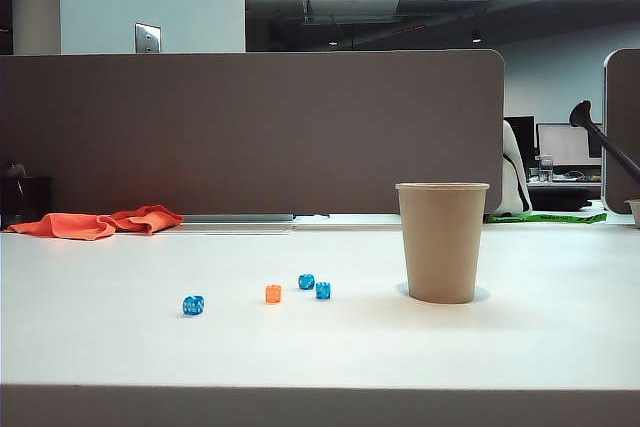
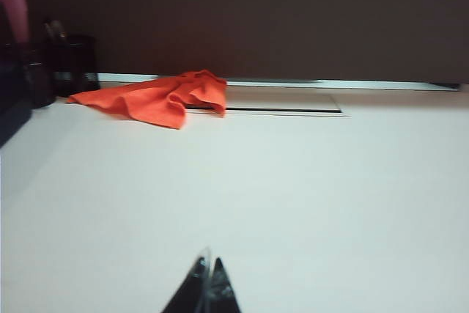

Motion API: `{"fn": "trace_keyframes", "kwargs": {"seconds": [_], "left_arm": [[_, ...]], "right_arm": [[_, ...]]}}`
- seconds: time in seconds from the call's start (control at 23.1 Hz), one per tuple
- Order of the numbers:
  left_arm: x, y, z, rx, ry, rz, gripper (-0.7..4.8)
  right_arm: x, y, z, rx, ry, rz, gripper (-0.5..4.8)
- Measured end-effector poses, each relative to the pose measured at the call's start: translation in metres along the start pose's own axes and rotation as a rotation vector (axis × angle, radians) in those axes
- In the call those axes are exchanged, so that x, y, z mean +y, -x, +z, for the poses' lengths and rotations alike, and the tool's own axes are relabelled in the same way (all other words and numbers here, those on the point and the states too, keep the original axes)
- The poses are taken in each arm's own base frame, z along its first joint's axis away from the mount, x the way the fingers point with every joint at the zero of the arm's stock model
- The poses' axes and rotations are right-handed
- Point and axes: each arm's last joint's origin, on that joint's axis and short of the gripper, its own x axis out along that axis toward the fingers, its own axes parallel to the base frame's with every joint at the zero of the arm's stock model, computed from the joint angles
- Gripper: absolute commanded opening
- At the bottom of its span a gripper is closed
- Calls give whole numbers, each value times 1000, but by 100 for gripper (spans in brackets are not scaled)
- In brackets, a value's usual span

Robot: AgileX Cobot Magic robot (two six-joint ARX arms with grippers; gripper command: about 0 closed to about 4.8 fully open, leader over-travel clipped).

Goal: Pick up the dice with a different color and drop it into the paper cup.

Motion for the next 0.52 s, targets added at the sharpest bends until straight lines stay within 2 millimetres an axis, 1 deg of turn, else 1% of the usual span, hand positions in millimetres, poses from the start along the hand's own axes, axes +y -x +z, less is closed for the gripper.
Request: {"fn": "trace_keyframes", "kwargs": {"seconds": [0.09,0.17,0.26,0.35,0.43,0.52], "left_arm": [[-2,0,0,-1,1,-63,-6],[-5,0,0,-3,1,-176,-6],[-9,2,0,-3,0,-326,-6],[-11,2,0,-3,0,-404,-6],[-13,3,0,-1,8,-456,-6],[-15,4,0,8,34,-538,-6]], "right_arm": [[1,0,0,1,0,19,-1],[2,1,4,-2,1,63,-1],[4,5,21,-49,15,99,-1],[6,10,33,-58,56,123,-1],[7,13,39,-41,83,143,-1],[10,16,47,26,98,197,-1]]}}
